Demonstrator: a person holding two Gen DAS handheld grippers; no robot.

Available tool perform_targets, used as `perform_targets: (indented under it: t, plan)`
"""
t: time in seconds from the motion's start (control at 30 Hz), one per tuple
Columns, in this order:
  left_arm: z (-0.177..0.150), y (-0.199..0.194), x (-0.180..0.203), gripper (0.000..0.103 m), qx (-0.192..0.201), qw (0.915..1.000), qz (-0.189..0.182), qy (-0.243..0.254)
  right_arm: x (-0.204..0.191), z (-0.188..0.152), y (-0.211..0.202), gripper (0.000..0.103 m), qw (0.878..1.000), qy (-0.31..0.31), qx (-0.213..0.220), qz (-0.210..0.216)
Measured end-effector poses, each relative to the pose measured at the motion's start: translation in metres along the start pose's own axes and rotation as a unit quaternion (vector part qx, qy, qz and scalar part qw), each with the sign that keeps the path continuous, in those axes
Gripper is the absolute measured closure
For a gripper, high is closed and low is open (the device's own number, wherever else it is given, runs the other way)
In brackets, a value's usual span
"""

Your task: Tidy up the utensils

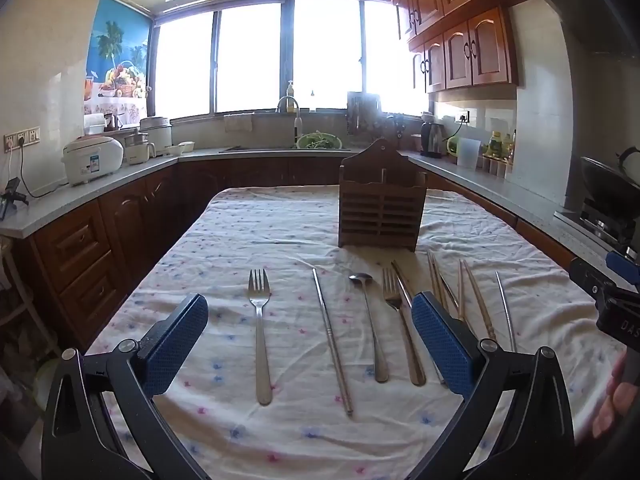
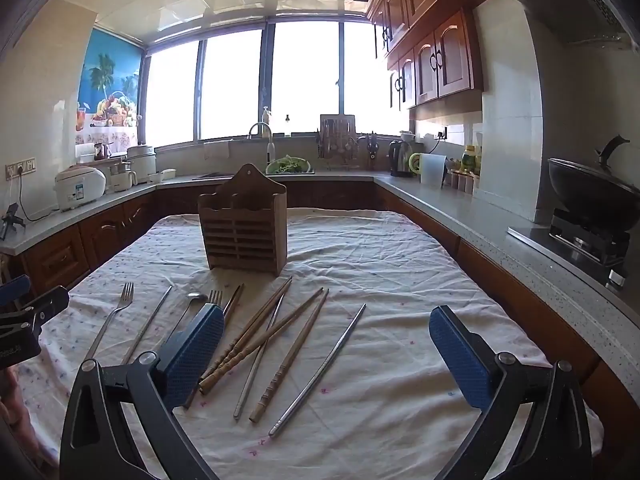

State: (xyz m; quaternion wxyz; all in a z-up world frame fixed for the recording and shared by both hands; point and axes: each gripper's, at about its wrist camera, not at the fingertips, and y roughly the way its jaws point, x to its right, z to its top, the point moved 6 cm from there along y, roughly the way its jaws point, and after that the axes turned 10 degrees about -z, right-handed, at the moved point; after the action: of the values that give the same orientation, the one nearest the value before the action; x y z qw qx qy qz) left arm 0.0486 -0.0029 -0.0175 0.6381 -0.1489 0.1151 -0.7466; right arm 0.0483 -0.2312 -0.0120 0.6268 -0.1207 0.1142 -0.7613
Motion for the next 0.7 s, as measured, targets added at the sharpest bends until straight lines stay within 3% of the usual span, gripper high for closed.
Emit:
perform_targets:
  t: [0.7]
  plan:
    - [0.0035, -0.0014, -0.003, 0.0, 0.006, 1.0, 0.005, 0.002, -0.0064, 0.0008, 0.0013, 0.0, 1.0, 0.005, 0.001, 0.02]
